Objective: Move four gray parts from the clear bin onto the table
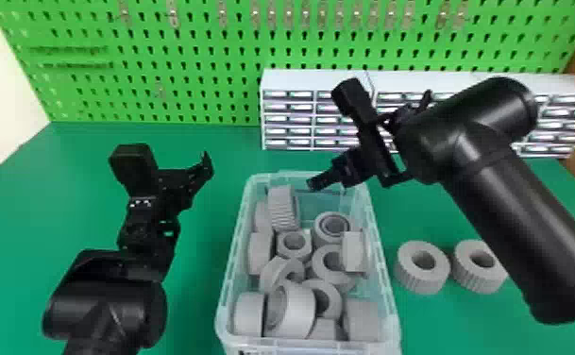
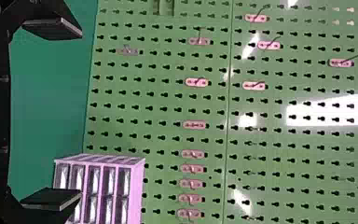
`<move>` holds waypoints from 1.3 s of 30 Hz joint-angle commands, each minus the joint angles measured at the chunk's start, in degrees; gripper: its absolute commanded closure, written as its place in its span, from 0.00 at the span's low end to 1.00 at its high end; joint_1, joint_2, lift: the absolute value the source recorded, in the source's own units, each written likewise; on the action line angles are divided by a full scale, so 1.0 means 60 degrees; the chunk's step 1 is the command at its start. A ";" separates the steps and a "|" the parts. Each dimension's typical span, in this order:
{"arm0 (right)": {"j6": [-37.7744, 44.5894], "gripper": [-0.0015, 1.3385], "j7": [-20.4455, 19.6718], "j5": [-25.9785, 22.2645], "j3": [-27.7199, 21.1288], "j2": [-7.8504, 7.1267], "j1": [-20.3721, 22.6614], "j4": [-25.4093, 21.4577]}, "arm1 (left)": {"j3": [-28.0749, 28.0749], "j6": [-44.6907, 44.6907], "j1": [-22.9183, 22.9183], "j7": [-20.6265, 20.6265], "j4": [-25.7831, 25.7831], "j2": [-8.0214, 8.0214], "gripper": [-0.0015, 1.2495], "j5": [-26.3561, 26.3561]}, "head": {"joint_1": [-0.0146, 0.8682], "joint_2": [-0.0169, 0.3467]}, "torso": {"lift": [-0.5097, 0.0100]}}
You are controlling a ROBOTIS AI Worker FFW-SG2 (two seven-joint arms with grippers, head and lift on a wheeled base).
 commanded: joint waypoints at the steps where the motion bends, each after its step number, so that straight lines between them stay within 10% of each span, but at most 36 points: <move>1: 0.0149 0.40 -0.0187 -0.0512 0.0207 0.0026 0.0031 0.0199 | 0.0060 0.0000 0.0083 0.0012 0.0000 0.0000 0.07 -0.0021 | 0.80 0.24 | 0.88; 39: -0.0686 0.40 -0.0860 -0.1625 0.0749 0.0173 -0.0086 0.1400 | -0.0042 0.0088 0.0010 0.0012 -0.0044 0.0000 0.07 -0.0050 | 0.80 0.24 | 0.88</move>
